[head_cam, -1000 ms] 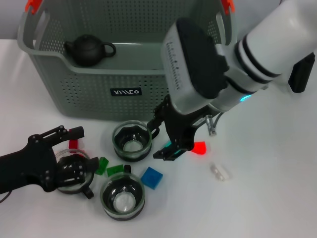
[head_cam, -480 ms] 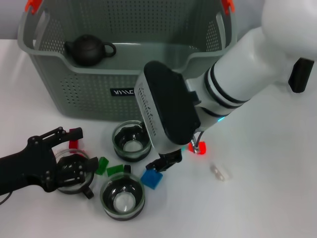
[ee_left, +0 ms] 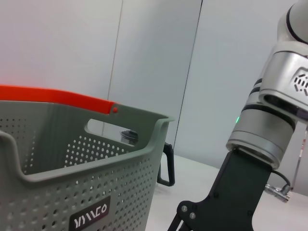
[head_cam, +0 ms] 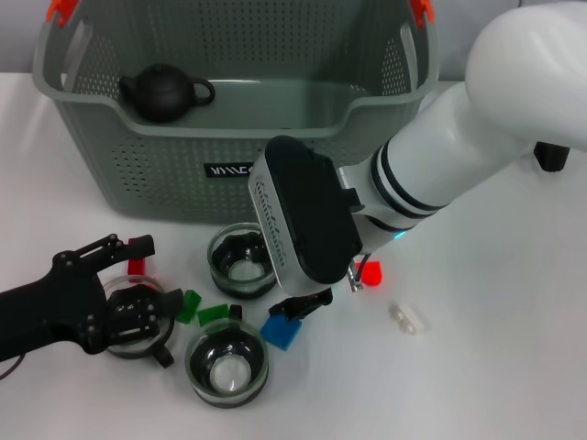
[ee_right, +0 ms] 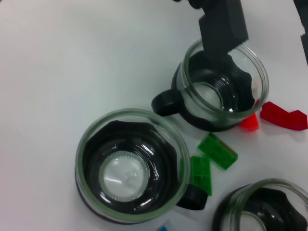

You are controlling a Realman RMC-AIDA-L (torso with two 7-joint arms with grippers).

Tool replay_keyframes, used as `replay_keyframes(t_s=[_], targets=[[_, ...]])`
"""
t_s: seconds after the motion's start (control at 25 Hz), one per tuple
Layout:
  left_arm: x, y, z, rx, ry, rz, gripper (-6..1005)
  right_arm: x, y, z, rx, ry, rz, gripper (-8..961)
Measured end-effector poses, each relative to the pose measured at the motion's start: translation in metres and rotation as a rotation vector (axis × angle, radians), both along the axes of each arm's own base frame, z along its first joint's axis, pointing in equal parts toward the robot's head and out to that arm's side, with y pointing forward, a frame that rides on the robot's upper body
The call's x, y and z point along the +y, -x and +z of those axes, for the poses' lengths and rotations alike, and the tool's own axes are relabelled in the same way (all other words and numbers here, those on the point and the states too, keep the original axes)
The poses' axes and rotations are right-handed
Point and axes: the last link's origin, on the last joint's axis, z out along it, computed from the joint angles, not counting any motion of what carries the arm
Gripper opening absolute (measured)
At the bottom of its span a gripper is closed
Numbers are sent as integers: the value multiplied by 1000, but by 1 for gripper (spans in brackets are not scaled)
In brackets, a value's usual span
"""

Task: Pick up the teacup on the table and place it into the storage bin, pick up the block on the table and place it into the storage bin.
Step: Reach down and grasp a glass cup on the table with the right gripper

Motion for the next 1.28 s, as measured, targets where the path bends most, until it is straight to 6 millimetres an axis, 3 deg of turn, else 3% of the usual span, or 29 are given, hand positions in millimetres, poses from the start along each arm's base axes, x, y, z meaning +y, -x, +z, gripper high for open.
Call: replay_keyframes(t_s=[0.48,0.88,1.28], targets=[[3,1,-2,5,-7,16,860,3,-6,-6,-13,-15,22,704],[4,4,-2,16,-14,30,859,-10,-4,-1,-60,58,-1,699],[5,4,-2,16,-14,28,859,-2,-3,-7,-23,-11,22,700]])
